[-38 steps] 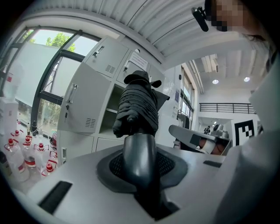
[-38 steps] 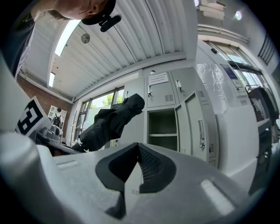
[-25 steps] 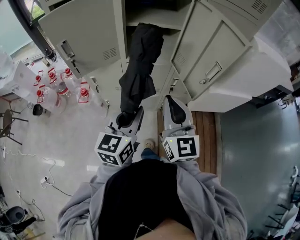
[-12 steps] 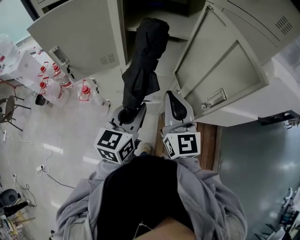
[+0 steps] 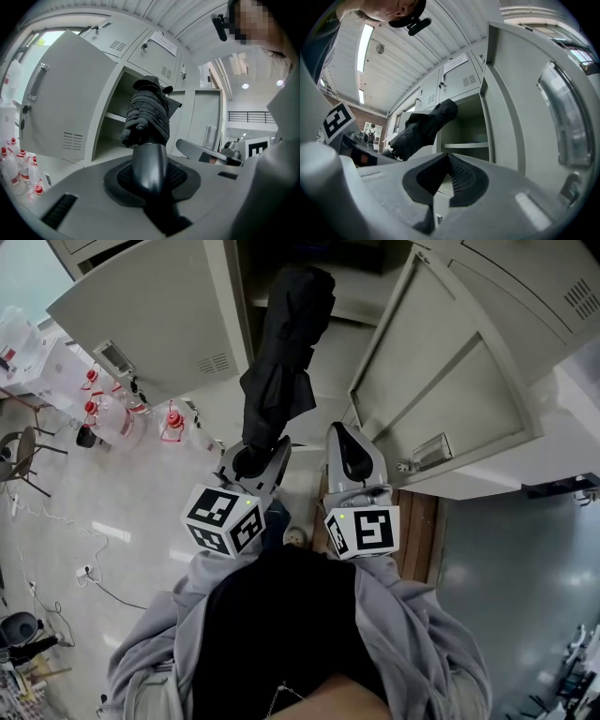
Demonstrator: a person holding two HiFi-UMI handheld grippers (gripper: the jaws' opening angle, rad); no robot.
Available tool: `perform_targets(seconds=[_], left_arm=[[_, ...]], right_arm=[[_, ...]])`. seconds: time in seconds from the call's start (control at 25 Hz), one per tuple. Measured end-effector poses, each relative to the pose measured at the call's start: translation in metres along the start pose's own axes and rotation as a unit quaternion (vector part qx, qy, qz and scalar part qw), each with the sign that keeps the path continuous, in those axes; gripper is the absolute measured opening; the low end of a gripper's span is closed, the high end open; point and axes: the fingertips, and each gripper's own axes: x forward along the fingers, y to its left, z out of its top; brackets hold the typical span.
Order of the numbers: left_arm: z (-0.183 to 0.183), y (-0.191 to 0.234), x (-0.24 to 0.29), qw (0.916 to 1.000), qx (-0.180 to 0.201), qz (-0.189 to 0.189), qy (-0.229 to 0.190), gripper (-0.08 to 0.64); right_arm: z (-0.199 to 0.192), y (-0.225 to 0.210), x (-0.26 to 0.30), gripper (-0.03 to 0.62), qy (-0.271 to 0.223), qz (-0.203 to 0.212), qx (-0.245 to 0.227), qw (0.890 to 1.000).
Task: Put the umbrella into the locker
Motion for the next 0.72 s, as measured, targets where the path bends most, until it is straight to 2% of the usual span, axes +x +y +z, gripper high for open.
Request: perform_targets(seconds=[0.56,0.72], left_arm=[[0.040,0.040,0.074,0.9993,-0.002,-0.036,-0.003,0.080],[0.052,0.051,0.095,0.9988,0.001,-0.049,0.000,0.080]], right_arm=[[0.001,-0.031,0.066,0.003,0.002,-0.031,-0.034,0.999],[0.004,-0.041,0.089,0.003,-0.003,-0.046,-0.020,0.999]])
